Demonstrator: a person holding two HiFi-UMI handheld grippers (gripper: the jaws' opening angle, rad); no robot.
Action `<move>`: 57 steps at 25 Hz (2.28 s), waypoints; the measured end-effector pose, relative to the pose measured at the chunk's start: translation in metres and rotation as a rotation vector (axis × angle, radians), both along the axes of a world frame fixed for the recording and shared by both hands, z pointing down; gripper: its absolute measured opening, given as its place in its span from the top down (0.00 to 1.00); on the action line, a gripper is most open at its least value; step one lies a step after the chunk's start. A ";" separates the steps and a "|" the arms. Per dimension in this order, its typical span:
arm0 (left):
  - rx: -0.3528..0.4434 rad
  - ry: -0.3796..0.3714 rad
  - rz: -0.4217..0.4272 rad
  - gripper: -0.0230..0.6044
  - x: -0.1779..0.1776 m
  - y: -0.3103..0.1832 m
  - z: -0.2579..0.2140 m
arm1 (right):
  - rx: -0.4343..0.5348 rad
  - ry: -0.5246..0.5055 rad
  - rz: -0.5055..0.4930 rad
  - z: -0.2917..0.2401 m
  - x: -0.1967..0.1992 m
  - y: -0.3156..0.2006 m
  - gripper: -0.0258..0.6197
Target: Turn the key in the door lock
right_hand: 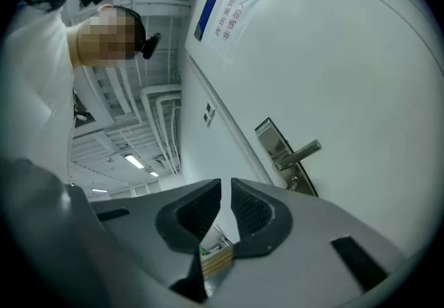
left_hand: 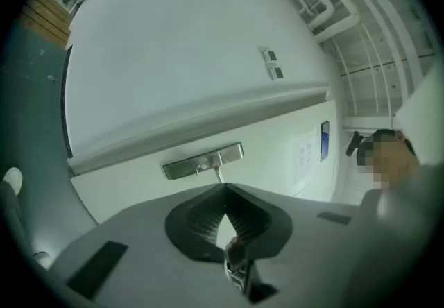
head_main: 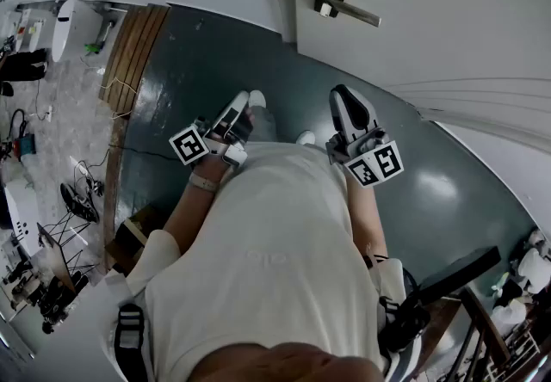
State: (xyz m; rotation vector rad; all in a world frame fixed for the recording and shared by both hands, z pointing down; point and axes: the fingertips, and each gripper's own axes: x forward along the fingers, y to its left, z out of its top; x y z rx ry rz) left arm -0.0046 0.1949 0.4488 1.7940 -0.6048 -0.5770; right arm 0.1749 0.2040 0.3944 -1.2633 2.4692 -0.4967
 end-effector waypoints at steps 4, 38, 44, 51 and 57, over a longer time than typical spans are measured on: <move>-0.015 0.009 0.005 0.95 -0.031 -0.035 0.005 | -0.020 0.099 0.065 0.012 -0.017 -0.037 0.92; -0.077 -0.022 -0.032 0.95 -0.158 -0.199 0.020 | -0.202 1.246 0.457 0.127 -0.030 -0.220 0.85; -0.101 -0.034 -0.063 0.95 -0.163 -0.196 0.022 | -0.163 1.311 0.496 0.134 -0.021 -0.236 0.84; -0.100 -0.065 -0.093 0.95 -0.171 -0.198 0.021 | -0.140 1.357 0.586 0.140 -0.011 -0.258 0.84; -0.101 -0.081 -0.130 0.95 -0.186 -0.198 0.020 | -0.145 1.307 0.684 0.136 -0.006 -0.261 0.85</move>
